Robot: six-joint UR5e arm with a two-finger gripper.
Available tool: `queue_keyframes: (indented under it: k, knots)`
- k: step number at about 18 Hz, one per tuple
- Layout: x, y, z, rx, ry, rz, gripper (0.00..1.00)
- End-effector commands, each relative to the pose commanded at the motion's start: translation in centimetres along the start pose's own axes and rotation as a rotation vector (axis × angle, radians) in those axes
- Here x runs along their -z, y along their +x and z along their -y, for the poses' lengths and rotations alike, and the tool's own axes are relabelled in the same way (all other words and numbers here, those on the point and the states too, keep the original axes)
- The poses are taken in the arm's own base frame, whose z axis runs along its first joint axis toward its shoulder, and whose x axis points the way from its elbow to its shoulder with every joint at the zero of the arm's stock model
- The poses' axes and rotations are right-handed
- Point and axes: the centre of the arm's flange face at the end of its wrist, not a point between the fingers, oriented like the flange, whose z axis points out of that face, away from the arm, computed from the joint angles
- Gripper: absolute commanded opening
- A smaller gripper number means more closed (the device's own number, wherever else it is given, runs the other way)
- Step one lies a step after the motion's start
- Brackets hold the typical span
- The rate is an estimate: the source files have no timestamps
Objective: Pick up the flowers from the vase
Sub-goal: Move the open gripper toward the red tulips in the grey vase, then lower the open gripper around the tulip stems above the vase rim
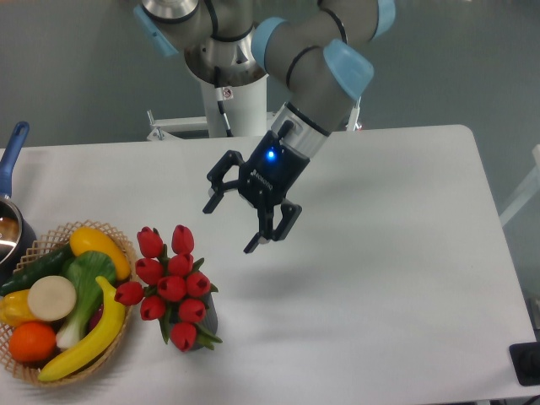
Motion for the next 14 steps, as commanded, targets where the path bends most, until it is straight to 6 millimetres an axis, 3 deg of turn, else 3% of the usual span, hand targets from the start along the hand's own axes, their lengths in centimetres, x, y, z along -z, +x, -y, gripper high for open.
queue_keyframes:
  k: [7, 14]
  knots:
    - [-1.4, -1.1, 0.3, -0.016, -0.004, 0.005, 1.00]
    - [-3.0, -0.6, 0.6, -0.040, -0.009, -0.013, 1.00]
